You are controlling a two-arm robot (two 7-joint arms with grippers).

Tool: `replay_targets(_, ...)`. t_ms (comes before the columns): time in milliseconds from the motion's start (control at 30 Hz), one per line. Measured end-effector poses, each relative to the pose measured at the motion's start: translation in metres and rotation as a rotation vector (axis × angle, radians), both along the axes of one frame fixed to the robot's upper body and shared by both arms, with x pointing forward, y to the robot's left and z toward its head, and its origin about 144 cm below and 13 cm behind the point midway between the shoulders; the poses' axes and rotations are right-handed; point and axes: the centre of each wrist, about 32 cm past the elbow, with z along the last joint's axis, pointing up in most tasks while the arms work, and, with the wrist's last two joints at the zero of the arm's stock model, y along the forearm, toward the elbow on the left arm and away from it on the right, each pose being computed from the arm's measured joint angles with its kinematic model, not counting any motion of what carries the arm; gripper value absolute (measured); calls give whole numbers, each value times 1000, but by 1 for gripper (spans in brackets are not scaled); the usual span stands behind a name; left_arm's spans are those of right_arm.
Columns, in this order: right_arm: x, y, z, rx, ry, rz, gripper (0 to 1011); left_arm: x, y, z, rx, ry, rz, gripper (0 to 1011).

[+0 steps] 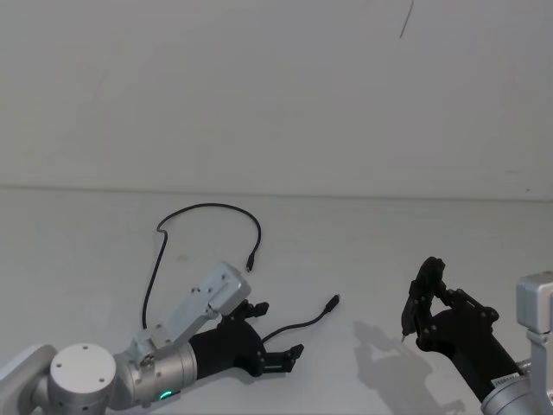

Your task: Pick up the data cable with the one hand.

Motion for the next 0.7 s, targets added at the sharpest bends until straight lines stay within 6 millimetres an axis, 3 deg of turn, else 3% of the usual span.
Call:
replay_targets(133,0,0,0,0,0,0,269,6,-3,-3,5,7,0,956)
replay_targets(367,0,0,0,0,0,0,269,12,-7,-5,11,15,-1,792)
replay_targets(700,0,0,0,0,0,0,269,17,-10,-7,15,21,-1,472)
